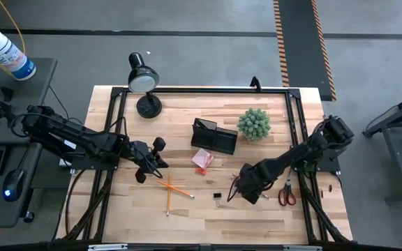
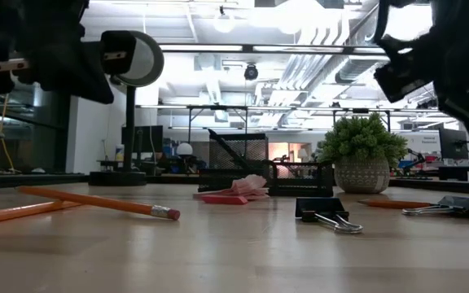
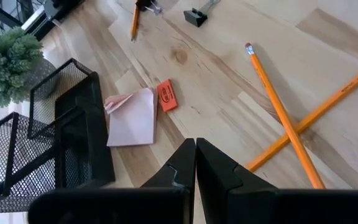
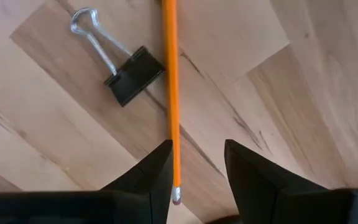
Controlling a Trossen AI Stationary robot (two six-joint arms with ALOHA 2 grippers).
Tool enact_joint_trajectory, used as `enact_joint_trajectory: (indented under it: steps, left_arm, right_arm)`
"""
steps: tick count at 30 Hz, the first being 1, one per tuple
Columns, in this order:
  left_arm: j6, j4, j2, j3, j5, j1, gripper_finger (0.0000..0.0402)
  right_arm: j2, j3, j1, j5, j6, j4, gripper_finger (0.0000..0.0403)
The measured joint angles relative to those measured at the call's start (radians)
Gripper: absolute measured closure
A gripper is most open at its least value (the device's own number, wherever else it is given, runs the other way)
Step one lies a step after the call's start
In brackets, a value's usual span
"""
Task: Pick and place office supplies into organizer
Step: Put the right orange pencil into the black desk organizer
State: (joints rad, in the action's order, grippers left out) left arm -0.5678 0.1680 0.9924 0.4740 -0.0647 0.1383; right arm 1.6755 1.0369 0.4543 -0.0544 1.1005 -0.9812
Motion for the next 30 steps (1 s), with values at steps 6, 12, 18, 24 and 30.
enact_joint_trajectory:
  steps: [6,12,18,24,30]
  left_arm:
    - [0.023,-0.006,0.0,0.0,0.0,0.0,0.0399]
    - [0.028,-0.006,0.0,0.0,0.0,0.0,0.0399]
    - [0.026,-0.008,0.0,0.0,0.0,0.0,0.0399]
    - [0.026,-0.008,0.0,0.0,0.0,0.0,0.0399]
    - [0.025,-0.009,0.0,0.0,0.0,0.0,0.0399]
  right_arm:
    - [-0.006,-0.05,-0.028,-0.07,0.041,0.065,0.0266]
    - [-0.002,-0.059,-0.03,-0.056,0.021,0.112,0.0266]
    - [-0.002,-0.059,-0.029,-0.034,0.01,0.13,0.0266]
    - [-0.002,-0.059,-0.029,-0.025,-0.002,0.17,0.0266]
    - [-0.002,-0.059,-0.029,-0.026,0.003,0.156,0.0266]
